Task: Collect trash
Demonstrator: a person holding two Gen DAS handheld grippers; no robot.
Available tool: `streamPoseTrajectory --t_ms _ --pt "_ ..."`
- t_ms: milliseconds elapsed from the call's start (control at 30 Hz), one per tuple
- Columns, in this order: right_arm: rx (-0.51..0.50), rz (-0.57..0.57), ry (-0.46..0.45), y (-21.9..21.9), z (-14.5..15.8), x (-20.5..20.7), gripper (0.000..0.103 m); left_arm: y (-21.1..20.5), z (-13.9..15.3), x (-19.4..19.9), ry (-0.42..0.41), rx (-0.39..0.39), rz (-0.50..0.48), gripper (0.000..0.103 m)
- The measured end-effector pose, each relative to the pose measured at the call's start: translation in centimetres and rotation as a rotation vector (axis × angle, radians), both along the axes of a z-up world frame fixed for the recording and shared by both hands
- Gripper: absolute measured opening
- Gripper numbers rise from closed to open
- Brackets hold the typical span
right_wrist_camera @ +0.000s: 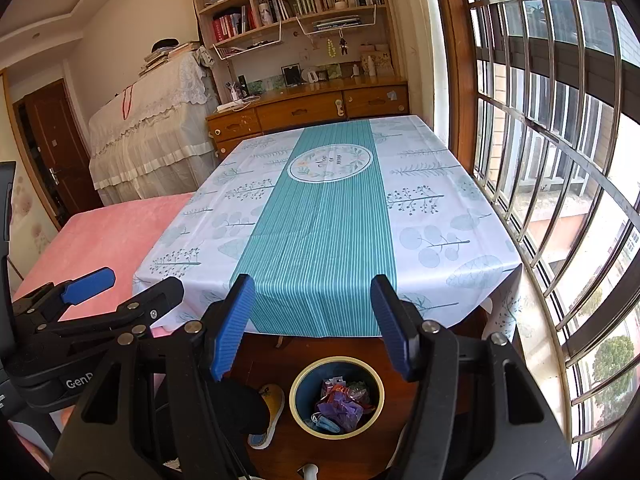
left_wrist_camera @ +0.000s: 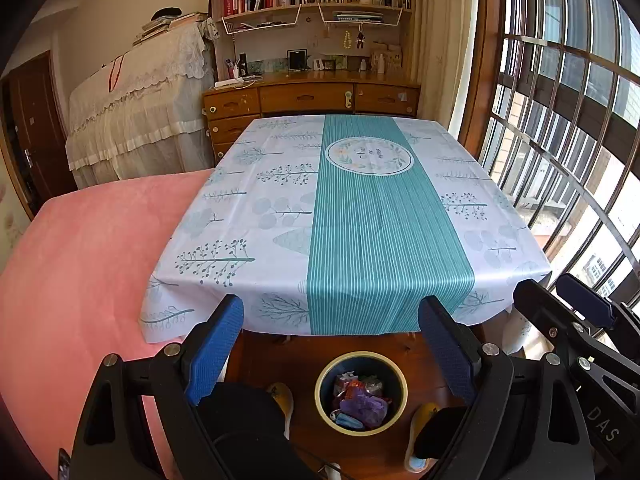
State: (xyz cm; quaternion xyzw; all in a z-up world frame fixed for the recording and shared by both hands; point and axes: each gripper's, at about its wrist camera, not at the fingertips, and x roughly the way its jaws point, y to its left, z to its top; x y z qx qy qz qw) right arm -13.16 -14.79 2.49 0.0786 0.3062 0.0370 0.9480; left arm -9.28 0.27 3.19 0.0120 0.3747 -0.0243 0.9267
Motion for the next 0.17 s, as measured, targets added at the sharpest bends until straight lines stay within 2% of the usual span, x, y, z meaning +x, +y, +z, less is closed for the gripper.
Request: streamPoseTrajectory --t_ms 167 --pt "0.0 0.001 0.0 -0.04 -0.02 0.0 0.057 0.18 -0.13 0.12 0.003 0.0 0.0 0.09"
